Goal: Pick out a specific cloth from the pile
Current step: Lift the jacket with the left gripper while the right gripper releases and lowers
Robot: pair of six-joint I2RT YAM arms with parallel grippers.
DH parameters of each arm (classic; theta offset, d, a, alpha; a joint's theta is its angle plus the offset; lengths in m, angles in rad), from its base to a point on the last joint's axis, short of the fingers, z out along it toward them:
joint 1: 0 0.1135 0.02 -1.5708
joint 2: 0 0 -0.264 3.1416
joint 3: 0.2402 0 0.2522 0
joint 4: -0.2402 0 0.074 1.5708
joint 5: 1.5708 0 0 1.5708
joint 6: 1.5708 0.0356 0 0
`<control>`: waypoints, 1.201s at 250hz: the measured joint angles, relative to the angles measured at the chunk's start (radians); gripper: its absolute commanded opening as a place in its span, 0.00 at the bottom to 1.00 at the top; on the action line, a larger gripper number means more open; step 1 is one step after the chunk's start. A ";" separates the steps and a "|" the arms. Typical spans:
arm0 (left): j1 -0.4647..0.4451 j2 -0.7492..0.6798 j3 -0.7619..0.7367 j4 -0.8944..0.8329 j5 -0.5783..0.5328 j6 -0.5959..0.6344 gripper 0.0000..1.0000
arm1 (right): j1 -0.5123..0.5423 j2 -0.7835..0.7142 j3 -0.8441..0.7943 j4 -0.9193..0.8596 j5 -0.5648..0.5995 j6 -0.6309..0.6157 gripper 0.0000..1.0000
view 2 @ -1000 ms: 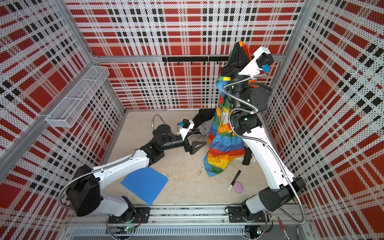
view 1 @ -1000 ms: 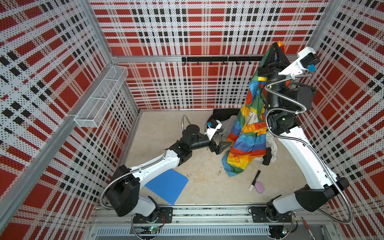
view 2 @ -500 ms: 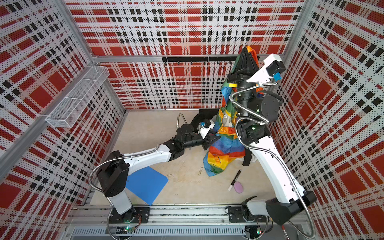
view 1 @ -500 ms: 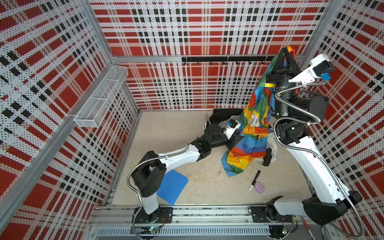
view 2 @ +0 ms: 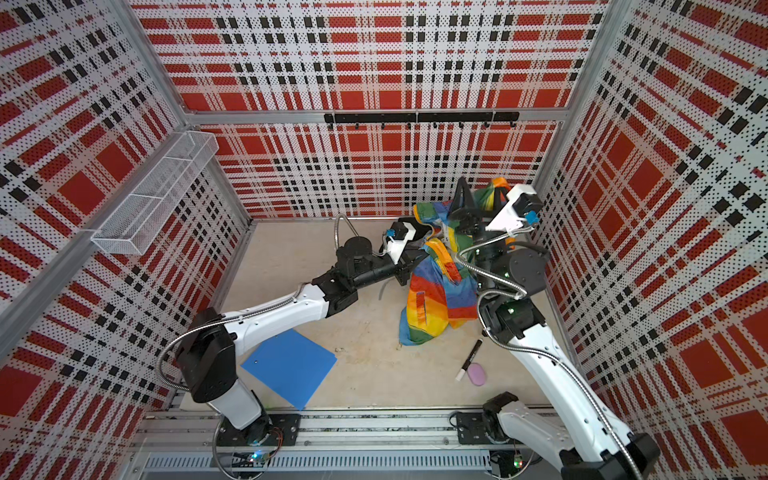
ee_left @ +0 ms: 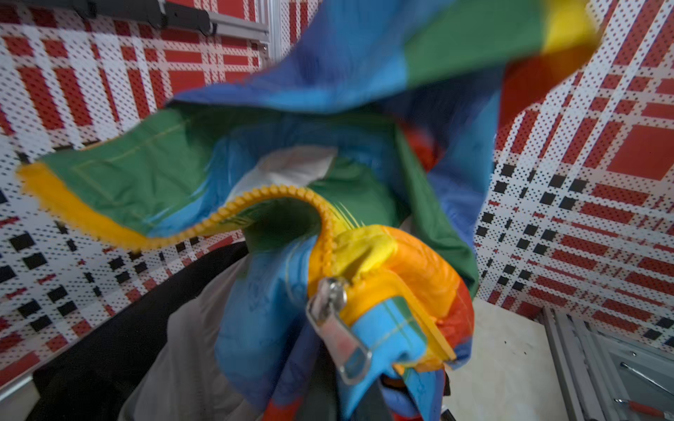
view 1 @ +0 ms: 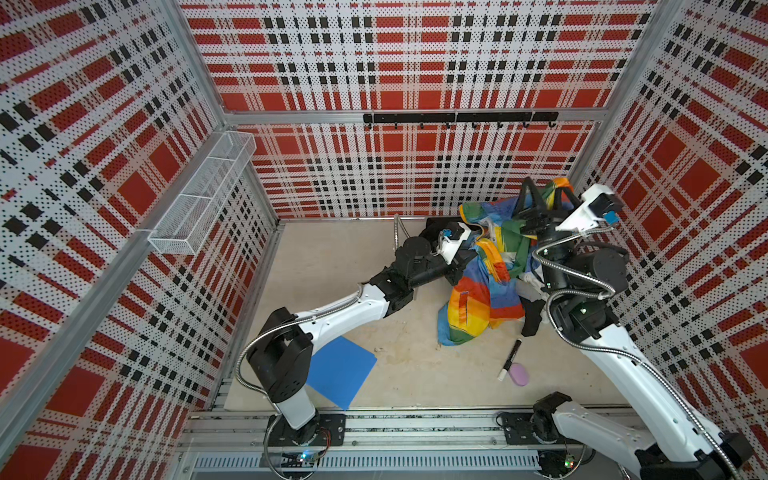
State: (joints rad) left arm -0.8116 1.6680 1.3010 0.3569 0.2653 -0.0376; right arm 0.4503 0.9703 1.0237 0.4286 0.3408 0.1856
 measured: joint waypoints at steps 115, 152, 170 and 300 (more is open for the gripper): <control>0.093 -0.064 0.156 -0.111 -0.020 0.069 0.00 | 0.000 -0.352 -0.347 -0.345 -0.116 0.060 1.00; 0.097 -0.062 0.275 -0.123 -0.018 0.086 0.00 | 0.000 -0.476 -0.480 -0.441 -0.121 0.109 1.00; 0.097 -0.050 0.347 -0.125 -0.017 0.096 0.00 | 0.000 -0.541 -0.542 -0.489 -0.119 0.132 1.00; 0.110 0.191 0.791 -0.061 -0.005 0.086 0.00 | 0.000 -0.681 -0.657 -0.697 -0.127 0.210 0.86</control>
State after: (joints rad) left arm -0.7013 1.8591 2.0922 0.2958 0.2604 0.0486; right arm 0.4503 0.2890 0.3668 -0.2684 0.2138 0.3958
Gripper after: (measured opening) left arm 0.066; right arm 0.987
